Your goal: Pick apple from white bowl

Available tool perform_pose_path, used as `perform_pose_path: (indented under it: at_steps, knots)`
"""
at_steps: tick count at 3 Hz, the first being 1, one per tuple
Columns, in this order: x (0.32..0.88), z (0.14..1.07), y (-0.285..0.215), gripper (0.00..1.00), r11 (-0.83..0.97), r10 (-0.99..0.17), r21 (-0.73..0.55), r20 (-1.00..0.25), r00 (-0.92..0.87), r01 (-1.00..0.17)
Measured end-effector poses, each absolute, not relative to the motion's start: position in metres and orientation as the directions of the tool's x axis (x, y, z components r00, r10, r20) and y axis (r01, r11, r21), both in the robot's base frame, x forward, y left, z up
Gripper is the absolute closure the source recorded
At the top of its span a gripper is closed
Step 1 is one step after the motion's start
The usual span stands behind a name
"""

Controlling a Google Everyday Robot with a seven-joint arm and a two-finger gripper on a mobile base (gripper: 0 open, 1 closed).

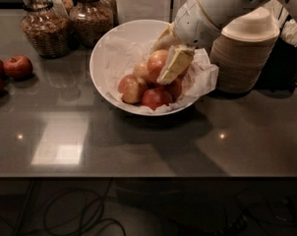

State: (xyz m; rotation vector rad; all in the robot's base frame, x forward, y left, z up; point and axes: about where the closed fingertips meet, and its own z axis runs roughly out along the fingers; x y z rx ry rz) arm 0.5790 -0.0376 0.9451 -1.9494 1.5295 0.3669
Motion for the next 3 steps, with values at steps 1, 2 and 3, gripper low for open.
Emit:
perform_pose_path:
  at_steps: [1, 2, 3]
  knots:
    - [0.573, 0.982, -0.036, 1.00, -0.141, -0.726, -0.372, -0.591, 0.351, -0.918]
    - [0.570, 1.005, -0.032, 1.00, -0.146, -0.694, -0.419, -0.602, 0.395, -0.896]
    - [0.570, 1.007, -0.031, 1.00, -0.146, -0.692, -0.423, -0.603, 0.398, -0.895]
